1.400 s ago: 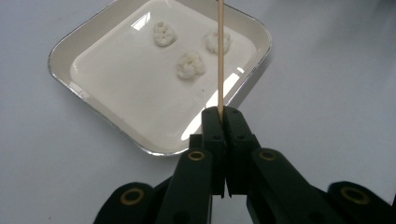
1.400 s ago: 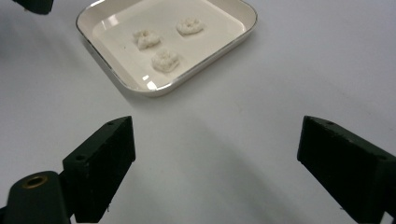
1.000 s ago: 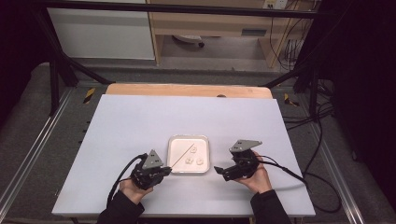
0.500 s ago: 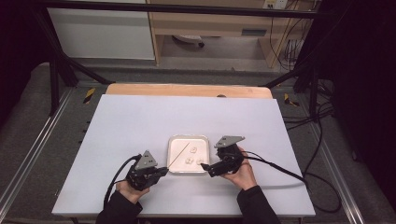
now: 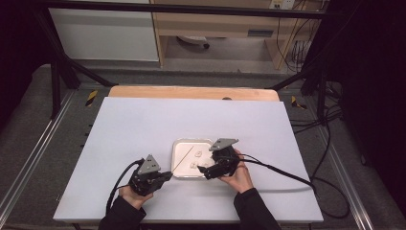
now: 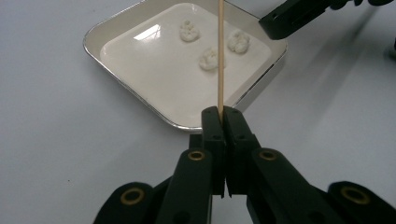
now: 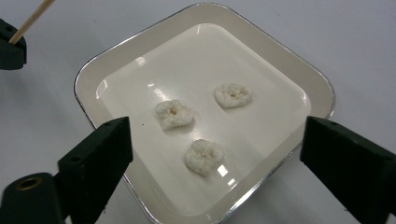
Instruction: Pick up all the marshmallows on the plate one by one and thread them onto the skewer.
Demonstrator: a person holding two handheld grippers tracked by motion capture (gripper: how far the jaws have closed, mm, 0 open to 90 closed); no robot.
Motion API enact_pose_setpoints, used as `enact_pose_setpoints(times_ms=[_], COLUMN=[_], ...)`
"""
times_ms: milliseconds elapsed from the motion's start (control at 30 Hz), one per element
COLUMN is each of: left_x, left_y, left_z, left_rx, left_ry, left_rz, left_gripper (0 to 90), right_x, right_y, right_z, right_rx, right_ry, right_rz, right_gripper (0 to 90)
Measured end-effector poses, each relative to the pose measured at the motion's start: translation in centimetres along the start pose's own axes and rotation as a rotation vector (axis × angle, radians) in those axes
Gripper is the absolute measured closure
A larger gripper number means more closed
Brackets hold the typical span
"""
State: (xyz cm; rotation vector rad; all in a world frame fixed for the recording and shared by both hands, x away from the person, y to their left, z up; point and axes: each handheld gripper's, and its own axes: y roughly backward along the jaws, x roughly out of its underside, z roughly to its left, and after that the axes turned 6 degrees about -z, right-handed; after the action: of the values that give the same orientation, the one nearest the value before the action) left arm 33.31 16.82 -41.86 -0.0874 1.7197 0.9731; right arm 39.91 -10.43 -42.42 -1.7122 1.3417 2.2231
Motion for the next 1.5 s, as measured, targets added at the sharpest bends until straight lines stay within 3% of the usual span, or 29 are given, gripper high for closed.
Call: enact_pose_setpoints(times_ms=[267, 767, 933, 967, 1133, 1333, 1500], left_x=[0.0, 0.0, 0.0, 0.0, 0.0, 0.1, 0.0], left_y=[0.0, -0.2, -0.2, 0.0, -0.2, 0.0, -0.1], left_z=[0.0, -0.2, -0.3, -0.6, -0.5, -0.7, -0.8], left_rx=[-0.008, -0.004, -0.006, -0.022, -0.006, -0.017, -0.009], left_ry=[0.002, -0.002, -0.003, 0.026, -0.003, 0.006, -0.006], left_rz=[-0.01, -0.007, -0.012, 0.011, -0.021, -0.014, -0.044], left_gripper=[88.4, 88.3, 88.4, 88.4, 88.4, 88.4, 88.4], right_x=[0.4, 1.2, 1.4, 1.4, 1.4, 1.1, 0.4], right_y=[-0.9, -2.0, -1.9, -1.9, -1.9, -1.4, -0.4], right_z=[-0.1, 0.1, 0.2, 0.2, 0.3, 0.0, -0.2], right_rx=[-0.026, -0.026, -0.021, -0.025, -0.029, -0.033, -0.064], right_ry=[0.005, 0.031, 0.043, 0.048, 0.051, 0.016, -0.023], right_rz=[0.022, 0.058, 0.053, 0.054, 0.049, 0.046, 0.019], right_gripper=[33.6, 57.8, 63.2, 64.6, 67.3, 68.4, 68.8])
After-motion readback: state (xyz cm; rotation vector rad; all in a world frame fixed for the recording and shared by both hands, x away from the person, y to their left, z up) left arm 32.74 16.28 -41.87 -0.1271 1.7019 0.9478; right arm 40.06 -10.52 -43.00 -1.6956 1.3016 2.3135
